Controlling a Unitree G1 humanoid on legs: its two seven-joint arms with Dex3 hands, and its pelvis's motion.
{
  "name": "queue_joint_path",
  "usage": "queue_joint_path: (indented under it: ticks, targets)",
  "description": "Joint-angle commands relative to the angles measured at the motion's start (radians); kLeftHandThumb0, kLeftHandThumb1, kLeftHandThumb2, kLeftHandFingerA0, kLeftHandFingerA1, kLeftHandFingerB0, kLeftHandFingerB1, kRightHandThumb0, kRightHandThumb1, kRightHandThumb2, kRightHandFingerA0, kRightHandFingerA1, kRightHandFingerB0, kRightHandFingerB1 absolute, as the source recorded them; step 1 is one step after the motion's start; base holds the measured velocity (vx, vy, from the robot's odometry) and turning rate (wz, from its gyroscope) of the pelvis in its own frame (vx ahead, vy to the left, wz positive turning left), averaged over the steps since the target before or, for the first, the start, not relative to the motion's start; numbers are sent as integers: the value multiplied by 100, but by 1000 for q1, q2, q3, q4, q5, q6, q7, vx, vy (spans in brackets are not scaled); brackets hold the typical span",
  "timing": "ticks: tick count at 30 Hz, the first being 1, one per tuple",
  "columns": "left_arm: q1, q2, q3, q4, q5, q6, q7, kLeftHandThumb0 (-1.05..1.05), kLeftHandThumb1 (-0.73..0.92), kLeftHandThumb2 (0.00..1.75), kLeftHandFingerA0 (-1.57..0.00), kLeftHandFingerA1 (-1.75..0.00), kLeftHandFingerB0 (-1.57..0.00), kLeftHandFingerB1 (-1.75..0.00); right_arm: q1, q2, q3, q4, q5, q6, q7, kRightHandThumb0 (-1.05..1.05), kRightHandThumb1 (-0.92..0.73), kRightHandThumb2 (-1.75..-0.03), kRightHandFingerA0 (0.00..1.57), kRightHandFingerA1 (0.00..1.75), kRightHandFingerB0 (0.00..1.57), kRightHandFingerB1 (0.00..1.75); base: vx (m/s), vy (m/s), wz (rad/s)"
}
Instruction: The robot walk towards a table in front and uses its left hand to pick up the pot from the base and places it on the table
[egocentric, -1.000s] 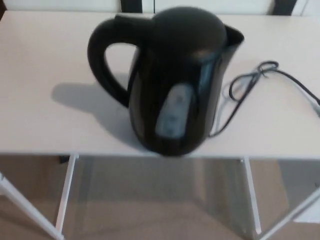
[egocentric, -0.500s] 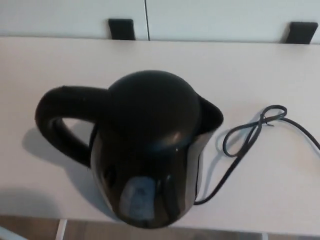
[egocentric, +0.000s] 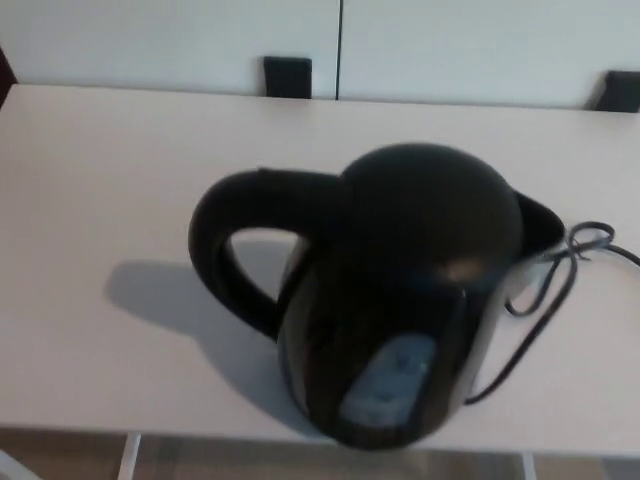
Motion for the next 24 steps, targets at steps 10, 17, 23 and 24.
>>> queue_joint_path:
  ticks: [10,17,23,24]
  targets:
    - [25,22,-38,-21,12,8,-28,-38,41,67,-48,-51,-38,-46,17,-14,-5,6,-1,-4,8,-64,-65,-60,81,53,55,43,-176,-93,-7]
    - [23,32,-51,-19,20,-8,-45,-32,51,56,-52,-44,-42,-38,8,-12,-5,7,-2,5,6,-64,-65,-60,80,52,54,43,-78,161,-6]
    - [15,38,-56,0,17,0,-41,-32,50,55,-53,-43,-43,-38,14,-13,-3,7,-5,-1,6,-65,-65,-60,79,54,54,44,-50,293,-4]
    - [15,38,-56,0,17,0,-41,-32,50,55,-53,-43,-43,-38,14,-14,-3,6,-5,-1,6,-65,-65,-60,79,54,54,44,0,18,10]
